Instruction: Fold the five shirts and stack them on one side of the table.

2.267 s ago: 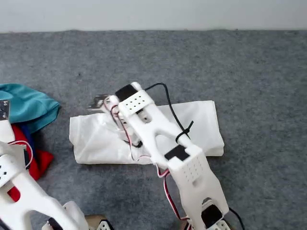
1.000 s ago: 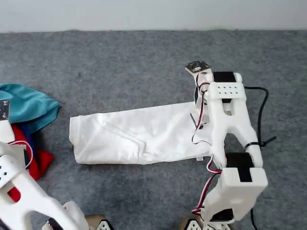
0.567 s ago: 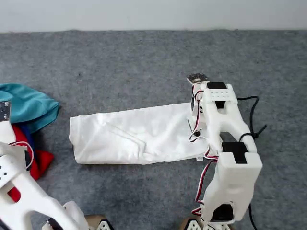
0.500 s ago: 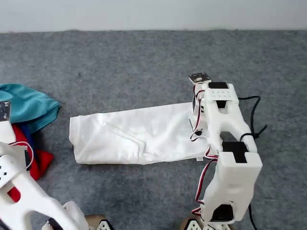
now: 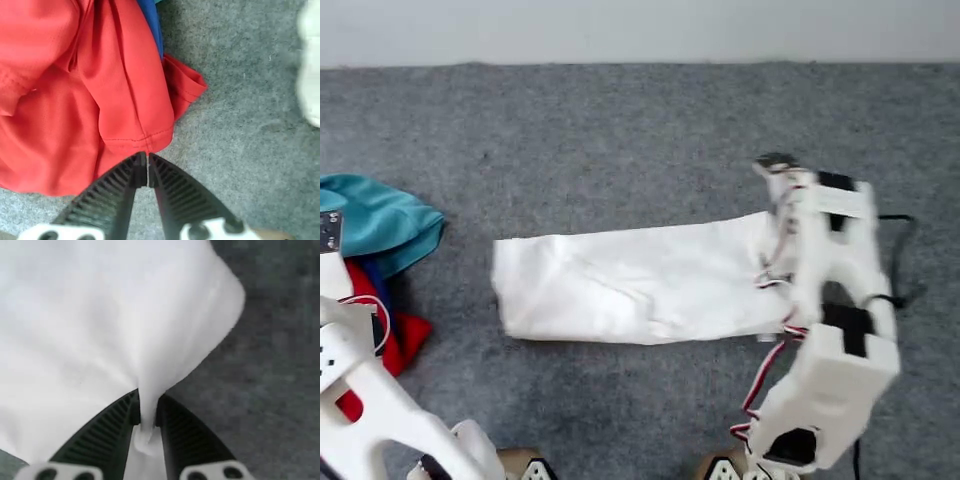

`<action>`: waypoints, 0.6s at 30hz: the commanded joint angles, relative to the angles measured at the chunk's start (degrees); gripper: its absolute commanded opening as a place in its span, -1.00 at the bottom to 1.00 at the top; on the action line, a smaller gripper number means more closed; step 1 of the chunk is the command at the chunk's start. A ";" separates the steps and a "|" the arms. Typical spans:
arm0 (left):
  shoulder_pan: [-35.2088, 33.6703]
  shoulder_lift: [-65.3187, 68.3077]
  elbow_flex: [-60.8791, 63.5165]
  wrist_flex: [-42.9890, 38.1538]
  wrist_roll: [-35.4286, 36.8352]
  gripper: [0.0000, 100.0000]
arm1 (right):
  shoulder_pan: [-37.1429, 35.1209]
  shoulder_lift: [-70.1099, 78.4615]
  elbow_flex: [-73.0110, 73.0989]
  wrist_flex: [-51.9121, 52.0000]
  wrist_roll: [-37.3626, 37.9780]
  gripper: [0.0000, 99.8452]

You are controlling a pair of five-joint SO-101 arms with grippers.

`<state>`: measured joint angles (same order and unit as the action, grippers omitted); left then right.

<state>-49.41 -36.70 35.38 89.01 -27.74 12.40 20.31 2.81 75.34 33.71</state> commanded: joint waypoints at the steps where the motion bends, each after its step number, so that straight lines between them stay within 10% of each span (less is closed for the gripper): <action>1: 0.00 -1.49 -1.01 0.26 0.26 -0.97 | 9.10 -4.35 -3.96 0.48 10.55 -0.98; 9: 0.00 -1.58 -1.01 0.26 0.35 -0.97 | 19.03 0.04 -15.65 2.51 21.19 -0.98; 18: 0.00 -1.58 -1.10 0.09 0.44 -0.97 | 9.36 -1.27 -27.52 27.47 18.02 -0.98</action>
<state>-49.41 -36.70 35.38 89.01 -27.74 25.58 21.45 -20.48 96.79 53.93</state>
